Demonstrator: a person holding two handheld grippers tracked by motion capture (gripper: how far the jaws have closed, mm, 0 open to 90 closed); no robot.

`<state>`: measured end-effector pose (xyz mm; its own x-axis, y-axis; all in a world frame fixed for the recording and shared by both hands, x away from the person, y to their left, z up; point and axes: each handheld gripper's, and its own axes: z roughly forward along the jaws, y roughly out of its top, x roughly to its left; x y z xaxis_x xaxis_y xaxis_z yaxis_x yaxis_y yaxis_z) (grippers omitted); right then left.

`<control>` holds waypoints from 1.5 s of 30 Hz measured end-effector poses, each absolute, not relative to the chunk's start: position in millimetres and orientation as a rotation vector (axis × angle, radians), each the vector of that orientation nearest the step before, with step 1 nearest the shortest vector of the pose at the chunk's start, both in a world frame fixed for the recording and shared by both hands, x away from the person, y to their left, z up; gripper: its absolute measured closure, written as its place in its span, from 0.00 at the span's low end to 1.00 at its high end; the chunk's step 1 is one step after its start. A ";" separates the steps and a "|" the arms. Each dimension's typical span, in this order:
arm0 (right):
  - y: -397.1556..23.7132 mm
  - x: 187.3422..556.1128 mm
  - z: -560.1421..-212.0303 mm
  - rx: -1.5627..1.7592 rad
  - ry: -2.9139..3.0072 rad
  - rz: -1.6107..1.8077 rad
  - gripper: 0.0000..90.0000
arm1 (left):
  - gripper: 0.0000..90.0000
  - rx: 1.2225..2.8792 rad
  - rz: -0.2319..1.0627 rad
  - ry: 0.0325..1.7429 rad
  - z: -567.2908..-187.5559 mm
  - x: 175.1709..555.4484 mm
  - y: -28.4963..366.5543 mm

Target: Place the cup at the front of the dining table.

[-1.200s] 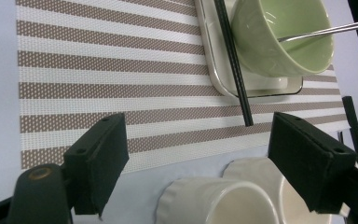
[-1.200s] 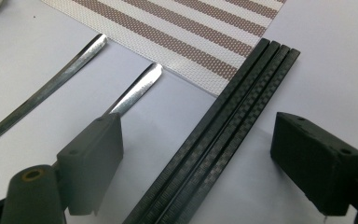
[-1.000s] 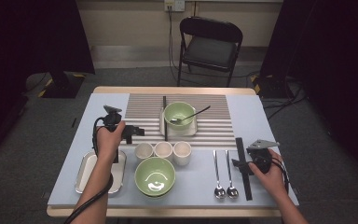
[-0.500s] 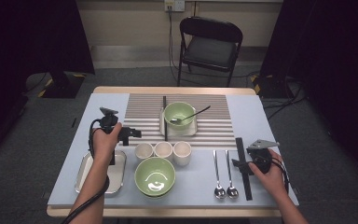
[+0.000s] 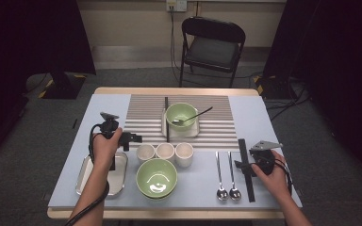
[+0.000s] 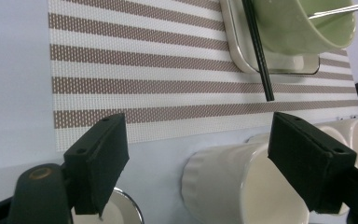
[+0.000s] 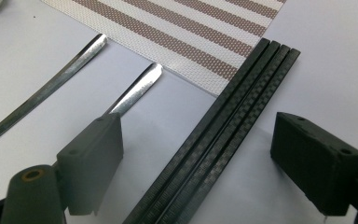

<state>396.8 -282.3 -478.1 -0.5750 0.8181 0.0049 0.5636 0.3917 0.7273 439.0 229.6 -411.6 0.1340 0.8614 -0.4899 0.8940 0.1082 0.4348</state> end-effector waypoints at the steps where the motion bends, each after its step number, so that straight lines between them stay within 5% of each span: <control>1: -282.3 396.8 -478.1 1.198 2.301 0.996 0.18 | 0.22 1.736 -0.056 1.705 -412.3 438.3 230.2; 45: -282.4 396.8 -478.1 1.195 2.303 0.995 0.18 | 0.23 1.775 -0.049 1.695 -423.1 413.4 232.0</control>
